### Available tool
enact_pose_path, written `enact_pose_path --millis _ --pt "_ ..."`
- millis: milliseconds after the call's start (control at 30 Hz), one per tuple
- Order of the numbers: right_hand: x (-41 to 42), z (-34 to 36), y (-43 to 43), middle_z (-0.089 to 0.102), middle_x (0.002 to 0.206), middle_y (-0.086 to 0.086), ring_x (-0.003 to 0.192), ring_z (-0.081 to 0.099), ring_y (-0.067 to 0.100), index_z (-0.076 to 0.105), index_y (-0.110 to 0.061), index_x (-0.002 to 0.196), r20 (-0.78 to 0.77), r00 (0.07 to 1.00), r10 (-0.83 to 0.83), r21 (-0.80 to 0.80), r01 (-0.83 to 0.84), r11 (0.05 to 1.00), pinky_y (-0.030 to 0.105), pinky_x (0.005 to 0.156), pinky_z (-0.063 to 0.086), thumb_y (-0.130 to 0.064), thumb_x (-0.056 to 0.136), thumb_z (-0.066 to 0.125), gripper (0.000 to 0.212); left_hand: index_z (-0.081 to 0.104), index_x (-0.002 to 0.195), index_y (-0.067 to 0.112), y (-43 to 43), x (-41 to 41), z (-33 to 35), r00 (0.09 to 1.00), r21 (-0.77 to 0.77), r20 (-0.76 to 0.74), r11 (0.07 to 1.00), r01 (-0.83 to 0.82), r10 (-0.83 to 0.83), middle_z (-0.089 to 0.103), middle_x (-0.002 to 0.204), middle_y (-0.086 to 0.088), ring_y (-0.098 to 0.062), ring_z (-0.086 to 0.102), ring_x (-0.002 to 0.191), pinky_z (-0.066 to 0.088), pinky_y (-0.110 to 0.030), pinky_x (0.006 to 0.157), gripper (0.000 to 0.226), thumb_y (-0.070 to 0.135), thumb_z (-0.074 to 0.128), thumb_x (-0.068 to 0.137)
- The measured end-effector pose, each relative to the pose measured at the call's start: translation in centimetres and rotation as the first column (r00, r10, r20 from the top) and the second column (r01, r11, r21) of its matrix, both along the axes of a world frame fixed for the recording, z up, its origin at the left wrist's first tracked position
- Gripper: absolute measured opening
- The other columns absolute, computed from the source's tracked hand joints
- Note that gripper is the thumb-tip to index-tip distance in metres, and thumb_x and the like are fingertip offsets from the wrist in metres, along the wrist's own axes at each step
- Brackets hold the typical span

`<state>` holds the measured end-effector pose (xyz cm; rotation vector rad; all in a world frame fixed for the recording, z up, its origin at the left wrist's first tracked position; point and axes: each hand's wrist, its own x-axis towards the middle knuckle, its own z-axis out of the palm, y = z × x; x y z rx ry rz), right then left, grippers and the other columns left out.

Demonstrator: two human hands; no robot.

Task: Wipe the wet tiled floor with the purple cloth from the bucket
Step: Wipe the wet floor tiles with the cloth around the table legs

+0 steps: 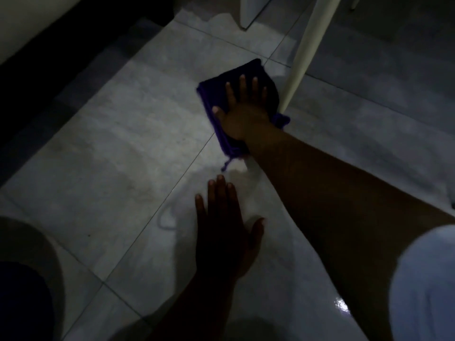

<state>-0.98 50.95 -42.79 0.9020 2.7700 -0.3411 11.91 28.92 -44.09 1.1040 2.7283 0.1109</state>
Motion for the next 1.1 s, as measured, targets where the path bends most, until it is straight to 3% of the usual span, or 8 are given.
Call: enact_pose_path --millis 133,267,400,567,700,767,867,1100 --pt "9.5 0.2 -0.8 -0.004 0.169 0.005 0.156 -0.008 0.029 0.006 -0.031 0.159 -0.043 0.913 0.406 0.046 -0.404 0.914 0.048 0.124 -0.006 -0.062 0.099 0.021 0.069 0.005 0.157 0.011 -0.4 0.0 -0.2 1.000 0.034 0.000 0.999 -0.003 0.003 0.003 0.167 -0.012 -0.026 0.002 0.154 0.007 -0.051 0.124 0.097 0.075 0.024 0.086" --pt "23.4 0.4 3.5 0.014 0.167 0.005 0.155 0.008 0.031 0.020 -0.030 0.158 -0.055 0.849 0.525 0.115 -0.517 0.848 0.051 0.124 0.008 -0.063 0.099 0.022 0.068 0.017 0.153 0.000 -0.6 0.0 -0.1 0.998 0.053 -0.041 0.998 0.041 -0.039 0.010 0.164 -0.019 -0.031 0.008 0.154 0.013 -0.055 0.122 0.094 0.069 0.025 0.090" --pt "30.3 0.7 10.1 0.010 0.168 0.004 0.155 0.008 0.032 -0.001 -0.040 0.157 -0.020 0.999 0.032 0.136 -0.029 0.990 0.054 0.124 0.008 -0.076 0.090 0.006 0.076 0.020 0.152 -0.002 -0.6 -0.1 0.0 0.996 0.051 -0.076 0.997 0.059 -0.055 0.012 0.164 -0.021 -0.034 0.009 0.153 0.013 -0.056 0.122 0.091 0.066 0.027 0.092" --pt "24.4 0.6 9.1 -0.004 0.169 0.006 0.155 -0.004 0.034 -0.003 -0.031 0.159 -0.056 0.872 -0.486 0.117 0.489 0.864 0.063 0.122 -0.002 -0.068 0.096 0.013 0.075 0.022 0.151 -0.006 -0.9 0.0 -0.5 0.982 0.065 -0.173 0.993 0.095 -0.082 0.017 0.162 -0.025 -0.038 0.015 0.152 0.015 -0.058 0.120 0.088 0.062 0.031 0.095" --pt "26.2 -0.1 -0.5 0.007 0.169 0.006 0.156 0.000 0.034 0.008 -0.033 0.158 -0.089 0.994 0.058 0.137 -0.045 0.990 0.059 0.122 -0.001 -0.066 0.097 0.019 0.070 0.018 0.152 -0.005 -1.0 -0.3 -0.5 0.981 0.023 -0.171 0.995 0.097 -0.092 0.014 0.162 -0.025 -0.038 0.014 0.152 0.014 -0.058 0.120 0.086 0.060 0.025 0.095" --pt "32.1 -0.3 -5.6 0.010 0.169 0.004 0.156 0.002 0.034 0.015 -0.034 0.158 -0.058 0.908 0.414 0.145 -0.403 0.904 0.059 0.123 0.000 -0.067 0.097 0.025 0.070 0.018 0.151 -0.005 -1.0 -0.3 -0.6 0.977 0.012 -0.183 0.994 0.113 -0.108 0.014 0.162 -0.026 -0.039 0.015 0.151 0.013 -0.059 0.120 0.083 0.056 0.022 0.095" --pt "42.8 0.2 -5.7 0.015 0.168 0.003 0.156 0.008 0.034 0.023 -0.032 0.157 -0.020 0.834 0.551 0.103 -0.547 0.831 0.059 0.123 0.005 -0.068 0.095 0.036 0.073 0.018 0.150 -0.006 -1.1 -0.5 -0.9 0.974 0.044 -0.194 0.991 0.126 -0.115 0.015 0.161 -0.028 -0.041 0.016 0.150 0.012 -0.059 0.120 0.081 0.054 0.024 0.096" --pt "43.8 1.7 -1.3 0.001 0.169 0.004 0.156 -0.001 0.033 0.005 -0.034 0.158 0.007 0.989 -0.148 0.135 0.145 0.980 0.057 0.124 0.004 -0.075 0.090 0.011 0.080 0.016 0.151 -0.005 -0.9 -0.6 -0.5 0.988 -0.011 -0.099 0.993 0.115 -0.116 0.010 0.162 -0.027 -0.039 0.009 0.152 0.005 -0.059 0.120 0.085 0.057 0.029 0.094"
